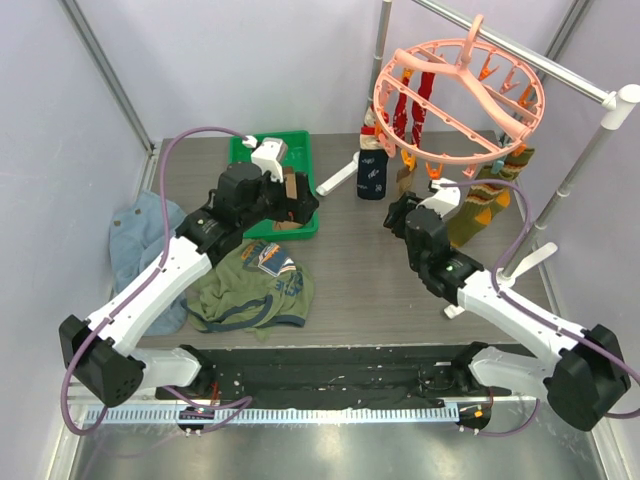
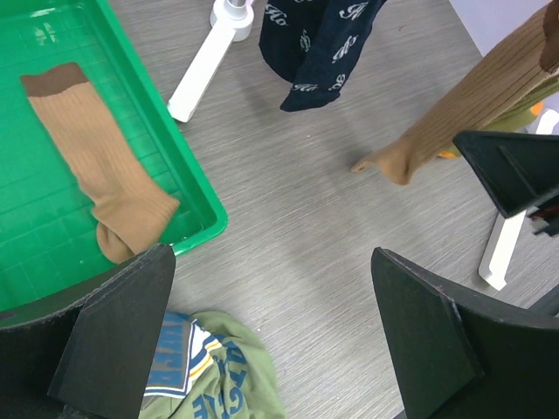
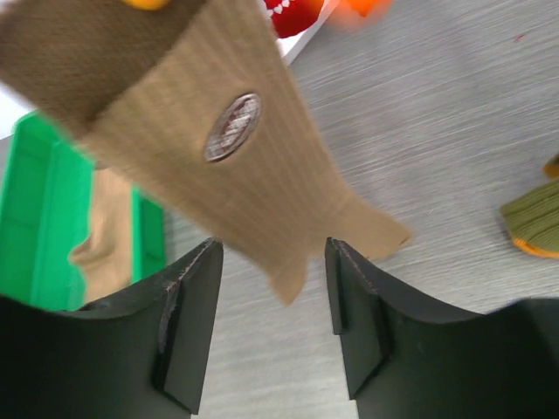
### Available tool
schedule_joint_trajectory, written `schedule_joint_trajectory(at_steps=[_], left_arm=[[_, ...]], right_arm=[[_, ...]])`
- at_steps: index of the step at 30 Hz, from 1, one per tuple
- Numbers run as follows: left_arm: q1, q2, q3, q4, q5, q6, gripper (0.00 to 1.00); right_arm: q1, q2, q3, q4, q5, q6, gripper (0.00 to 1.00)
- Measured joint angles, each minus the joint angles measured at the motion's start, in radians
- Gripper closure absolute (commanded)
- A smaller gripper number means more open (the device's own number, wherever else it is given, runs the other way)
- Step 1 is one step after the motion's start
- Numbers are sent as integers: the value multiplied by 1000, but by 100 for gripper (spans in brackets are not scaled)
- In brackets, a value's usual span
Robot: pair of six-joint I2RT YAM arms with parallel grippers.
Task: Remove the socks clipped to the hanger
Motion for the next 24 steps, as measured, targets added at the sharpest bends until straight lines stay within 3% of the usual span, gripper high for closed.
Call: schedule_joint_trajectory(at_steps=[5,10,18,24], left_arm=[[0,-10,-8,0,0,0,0],[-1,-11,-10,1,0,0,0],[-11,-11,-16,8,8,1,0],[-49,-11,-18,8,-1,43,0]], right_arm=[[0,82,-2,74,37,-17,71],[0,126,-2,94,47,-37,99],[1,90,-7,90,2,-61,99],[1,-31,15,-26,-121,-67,99]])
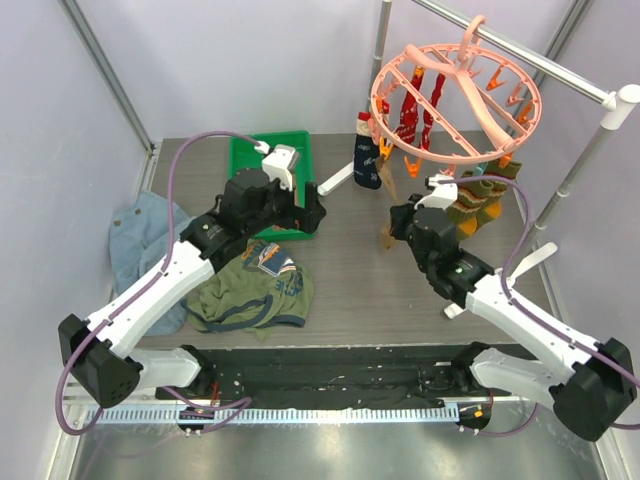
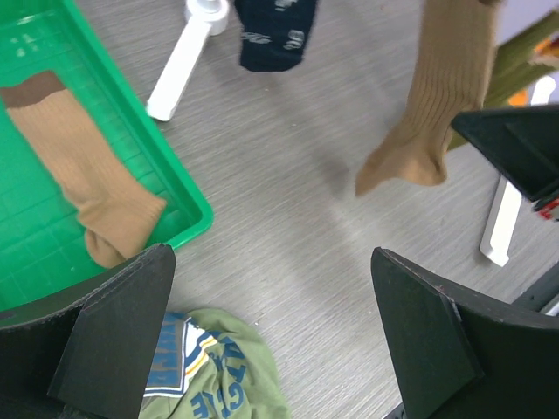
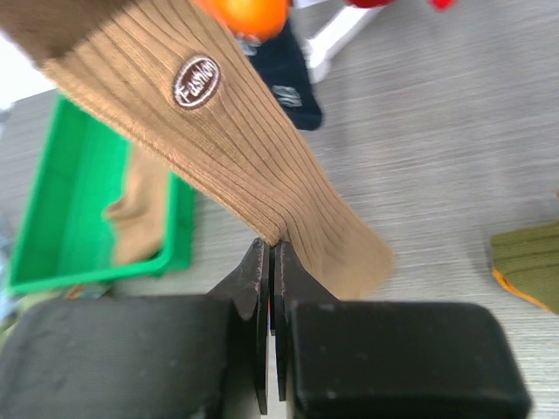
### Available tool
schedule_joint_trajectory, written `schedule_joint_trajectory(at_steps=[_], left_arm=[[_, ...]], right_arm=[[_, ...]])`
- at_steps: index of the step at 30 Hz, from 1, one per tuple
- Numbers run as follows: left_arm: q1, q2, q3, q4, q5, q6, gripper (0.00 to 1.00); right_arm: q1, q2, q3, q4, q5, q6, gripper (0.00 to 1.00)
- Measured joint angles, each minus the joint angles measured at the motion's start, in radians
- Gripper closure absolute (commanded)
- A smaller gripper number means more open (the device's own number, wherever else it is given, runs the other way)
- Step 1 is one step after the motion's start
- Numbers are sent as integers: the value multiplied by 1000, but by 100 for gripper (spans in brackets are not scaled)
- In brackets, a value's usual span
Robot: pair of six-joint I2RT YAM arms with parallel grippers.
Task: Remove the socks clipped to the hanger
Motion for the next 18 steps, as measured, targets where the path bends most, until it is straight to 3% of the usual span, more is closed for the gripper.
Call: schedule_joint_trajectory(at_steps=[6,18], left_arm=[[-71,0,-6,1,24,22,0],[-101,0,-84,154,165,-131,0]], right_arm=[[0,-115,37,-103,-151,24,99],[0,-219,57,-199,-381,96,99]])
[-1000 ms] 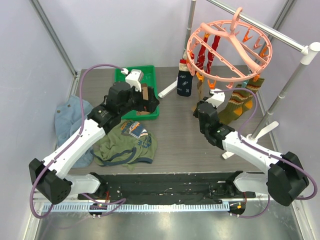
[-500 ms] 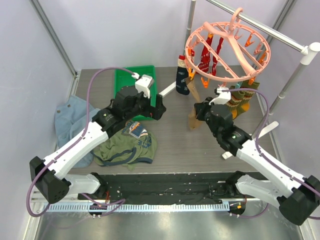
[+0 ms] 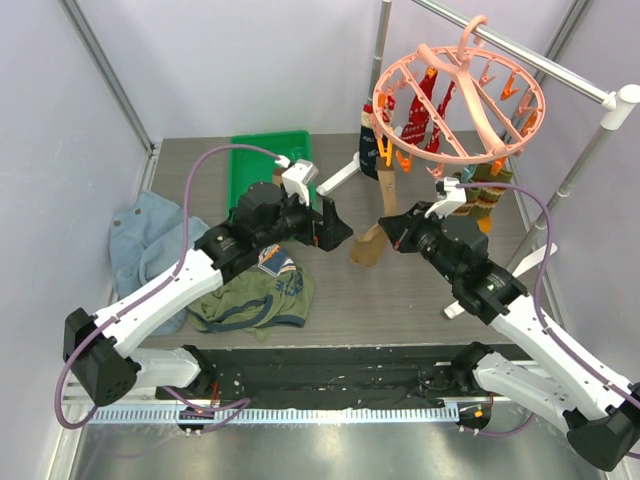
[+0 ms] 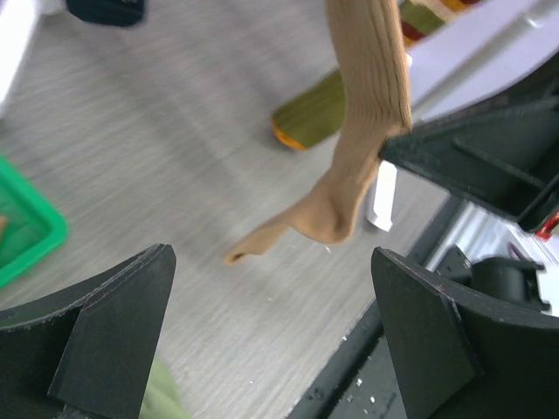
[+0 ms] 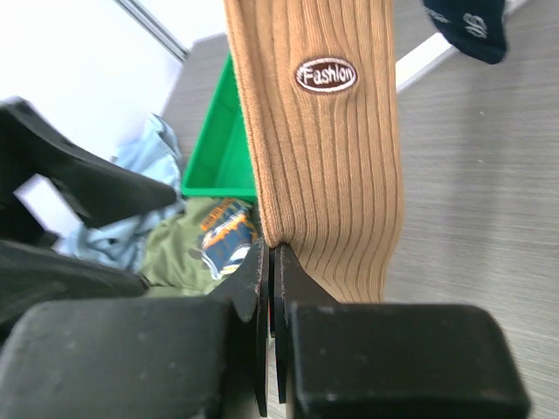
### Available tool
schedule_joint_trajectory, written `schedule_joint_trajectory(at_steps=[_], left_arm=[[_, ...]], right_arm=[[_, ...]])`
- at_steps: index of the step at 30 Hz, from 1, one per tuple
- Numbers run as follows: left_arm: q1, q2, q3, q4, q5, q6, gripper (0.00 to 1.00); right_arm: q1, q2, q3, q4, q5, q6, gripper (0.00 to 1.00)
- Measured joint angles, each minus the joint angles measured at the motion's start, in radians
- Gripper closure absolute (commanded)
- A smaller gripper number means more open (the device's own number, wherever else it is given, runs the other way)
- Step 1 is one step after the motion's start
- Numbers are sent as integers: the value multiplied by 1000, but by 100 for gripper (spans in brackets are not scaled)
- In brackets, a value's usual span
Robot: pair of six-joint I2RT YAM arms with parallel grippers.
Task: Remove the socks clipped to the hanger
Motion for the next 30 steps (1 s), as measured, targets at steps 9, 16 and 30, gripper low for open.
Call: schedule_joint_trajectory(at_steps=[9,16,30], left_arm=[[-20,74,77,55,28,-5,1],[-20,207,342,76,-83,-5,7],[-21,462,576,145,-172,-29,16]], right_arm=[[0,-65,11,-10,-16,14,99],[0,-105,-10,-9,-17,-3,99],[1,-124,-60,-4,-16,-11,99]])
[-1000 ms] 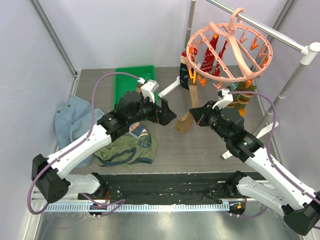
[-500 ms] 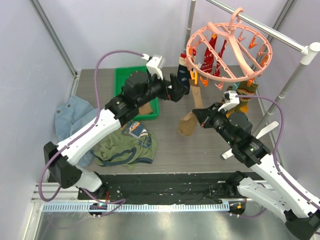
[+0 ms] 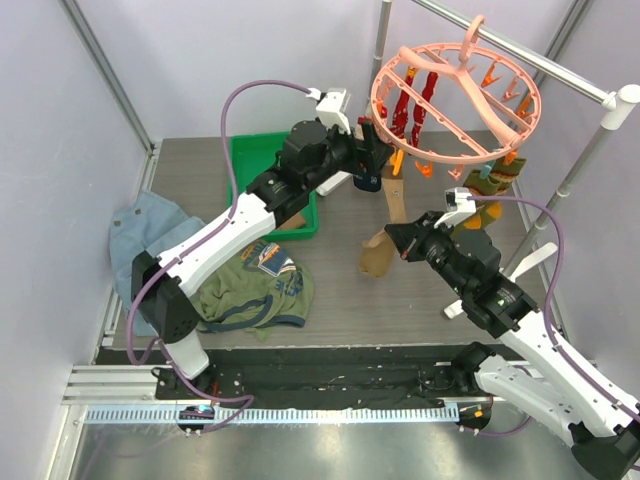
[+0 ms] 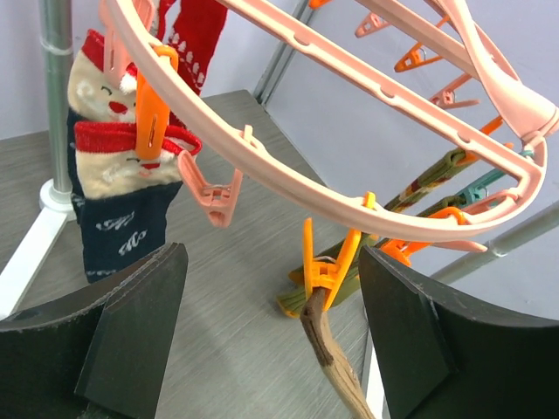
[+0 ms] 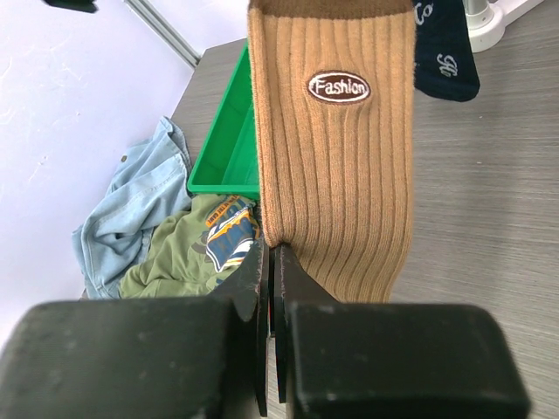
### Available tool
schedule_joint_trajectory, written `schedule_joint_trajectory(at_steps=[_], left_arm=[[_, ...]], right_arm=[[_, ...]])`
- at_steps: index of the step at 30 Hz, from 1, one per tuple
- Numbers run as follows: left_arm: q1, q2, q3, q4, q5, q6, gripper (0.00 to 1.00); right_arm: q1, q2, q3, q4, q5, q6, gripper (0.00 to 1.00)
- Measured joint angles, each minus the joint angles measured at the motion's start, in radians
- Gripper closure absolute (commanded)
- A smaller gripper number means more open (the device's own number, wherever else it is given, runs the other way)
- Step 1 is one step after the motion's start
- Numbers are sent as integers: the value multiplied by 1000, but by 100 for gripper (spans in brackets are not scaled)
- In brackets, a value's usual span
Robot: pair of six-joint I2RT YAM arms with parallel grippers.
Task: Remove the socks clipped to the hanger
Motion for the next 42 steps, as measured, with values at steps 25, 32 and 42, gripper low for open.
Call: schedule_joint_trajectory(at_steps=[25,32,42], left_arm=[[-74,102,0,167,158,88,25],[-79,126,0,176,165,98,32],[-79,173,72,209,183,90,54]], right_arm=[[1,-34,-7,0,-1,2,99],[1,-39,-13,-1,-1,4,99],[1,-67,-24,-2,-3,5,99]])
